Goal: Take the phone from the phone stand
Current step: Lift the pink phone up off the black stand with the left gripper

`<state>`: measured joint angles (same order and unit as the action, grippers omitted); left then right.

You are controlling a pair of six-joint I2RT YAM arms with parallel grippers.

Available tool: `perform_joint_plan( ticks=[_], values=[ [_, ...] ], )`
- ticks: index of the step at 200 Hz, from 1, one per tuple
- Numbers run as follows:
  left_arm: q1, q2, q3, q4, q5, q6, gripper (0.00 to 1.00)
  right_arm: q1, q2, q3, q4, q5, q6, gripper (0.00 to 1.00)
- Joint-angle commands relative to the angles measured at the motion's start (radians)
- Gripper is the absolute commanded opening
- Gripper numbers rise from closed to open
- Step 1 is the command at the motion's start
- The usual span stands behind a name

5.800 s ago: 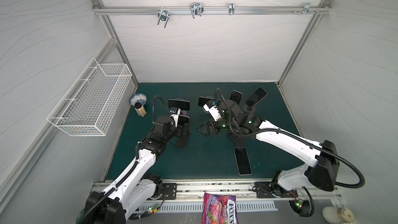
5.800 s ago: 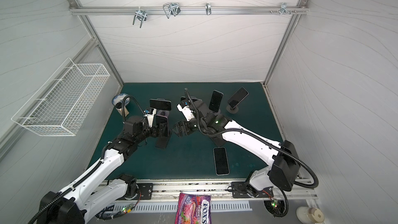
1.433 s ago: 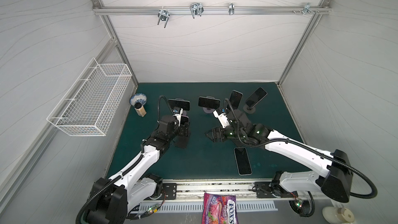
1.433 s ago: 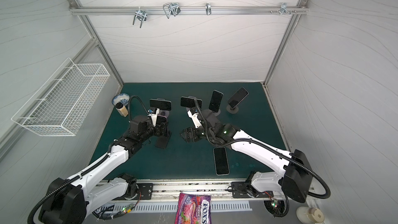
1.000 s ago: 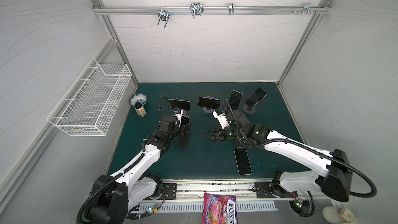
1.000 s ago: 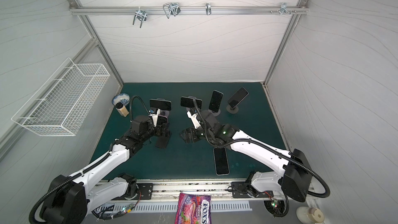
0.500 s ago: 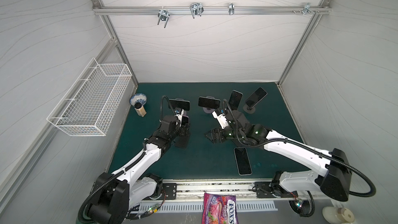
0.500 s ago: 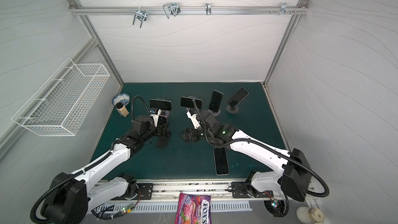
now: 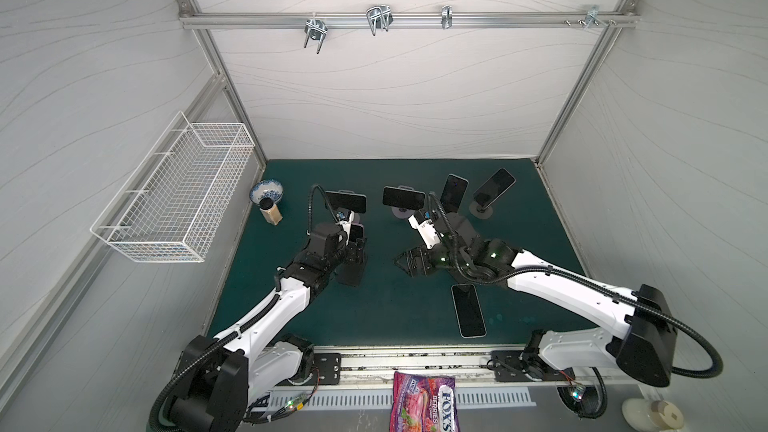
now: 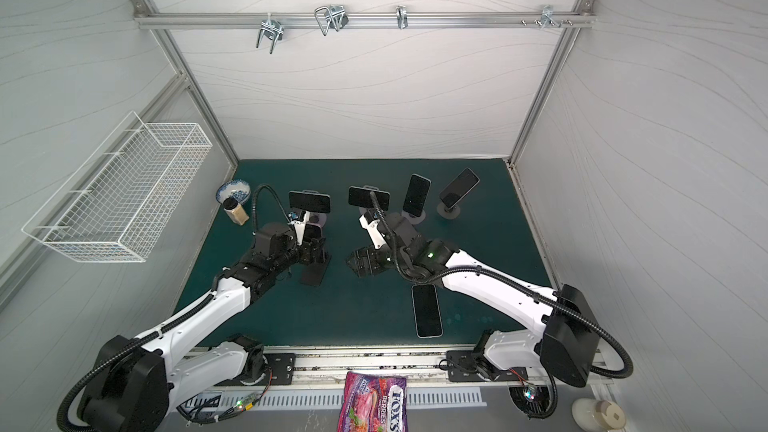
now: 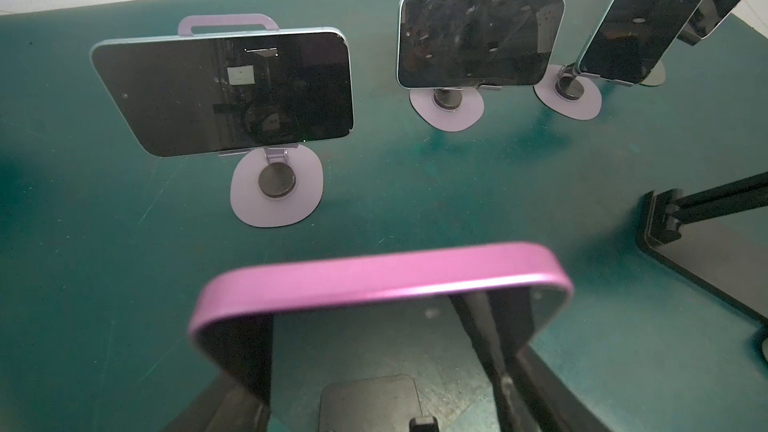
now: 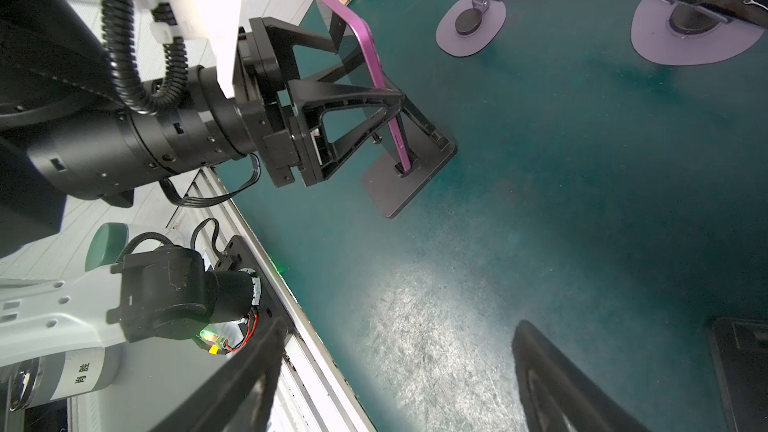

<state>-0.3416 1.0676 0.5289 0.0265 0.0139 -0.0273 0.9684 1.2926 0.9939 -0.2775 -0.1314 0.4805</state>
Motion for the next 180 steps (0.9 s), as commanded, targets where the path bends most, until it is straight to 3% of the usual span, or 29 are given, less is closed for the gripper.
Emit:
perform_joint_plan(
  ticks=[1,124,180],
  values=[
    [-0.004,-0.024,0.024,0.019,-0.008,0.013,0.67,0.010,-0.031,-0.006,-0.006,0.009,0.004,0.87],
    [-0.004,-0.099,0.006,0.024,-0.007,-0.002,0.64,0.020,-0.080,-0.030,0.005,0.021,0.012,0.87],
    [-0.003,-0.158,0.070,-0.070,-0.027,-0.015,0.63,0.026,-0.099,-0.031,0.007,0.016,0.015,0.87]
  ],
)
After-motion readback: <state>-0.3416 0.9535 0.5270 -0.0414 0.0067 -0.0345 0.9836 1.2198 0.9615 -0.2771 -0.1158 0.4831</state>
